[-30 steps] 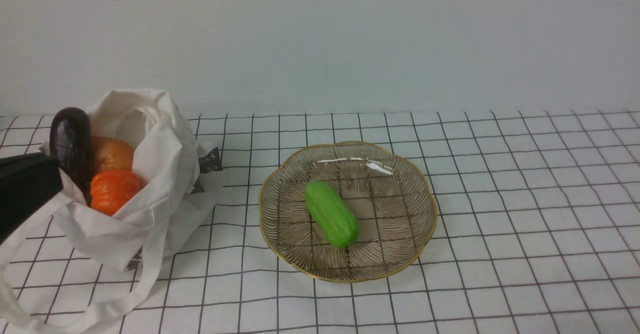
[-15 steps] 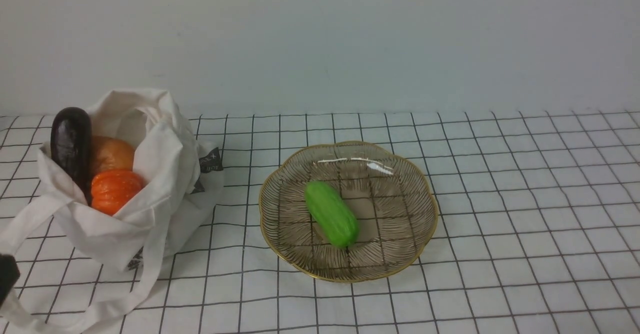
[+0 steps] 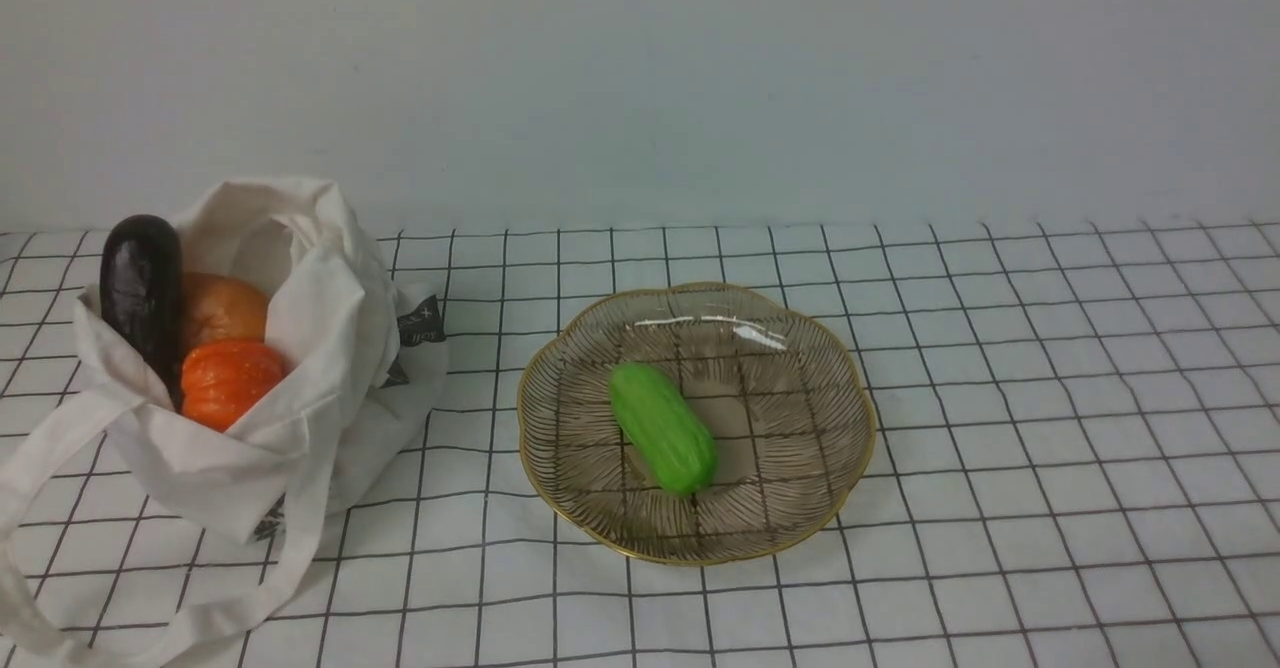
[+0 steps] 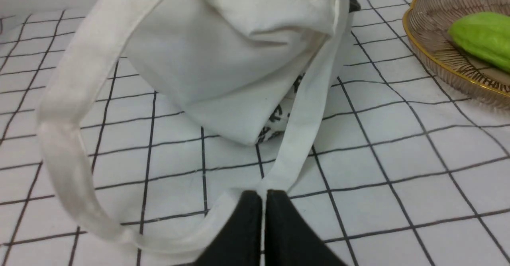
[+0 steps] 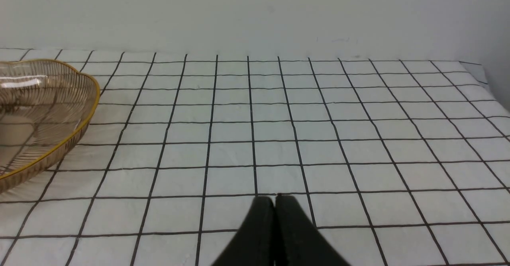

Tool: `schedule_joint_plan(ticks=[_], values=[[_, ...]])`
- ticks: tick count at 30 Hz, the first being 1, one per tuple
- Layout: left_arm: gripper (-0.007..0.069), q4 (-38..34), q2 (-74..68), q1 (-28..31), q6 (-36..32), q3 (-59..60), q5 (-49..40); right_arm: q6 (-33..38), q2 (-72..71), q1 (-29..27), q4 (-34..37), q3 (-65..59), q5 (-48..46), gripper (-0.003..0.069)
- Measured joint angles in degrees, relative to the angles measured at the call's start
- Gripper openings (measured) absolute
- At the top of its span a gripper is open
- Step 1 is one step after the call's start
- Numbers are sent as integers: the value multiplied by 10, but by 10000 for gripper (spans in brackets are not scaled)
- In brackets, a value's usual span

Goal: Take vegetables from bag on white checkered tablecloth place on plate.

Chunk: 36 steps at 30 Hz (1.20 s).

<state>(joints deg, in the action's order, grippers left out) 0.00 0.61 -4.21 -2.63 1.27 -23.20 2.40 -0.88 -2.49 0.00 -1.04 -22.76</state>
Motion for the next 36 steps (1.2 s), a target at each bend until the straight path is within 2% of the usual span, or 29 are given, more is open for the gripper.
schedule_joint_plan(ticks=[36], values=[[-8, 0, 0, 0, 4, 2, 12, 0, 0, 0, 0, 0, 0, -14]])
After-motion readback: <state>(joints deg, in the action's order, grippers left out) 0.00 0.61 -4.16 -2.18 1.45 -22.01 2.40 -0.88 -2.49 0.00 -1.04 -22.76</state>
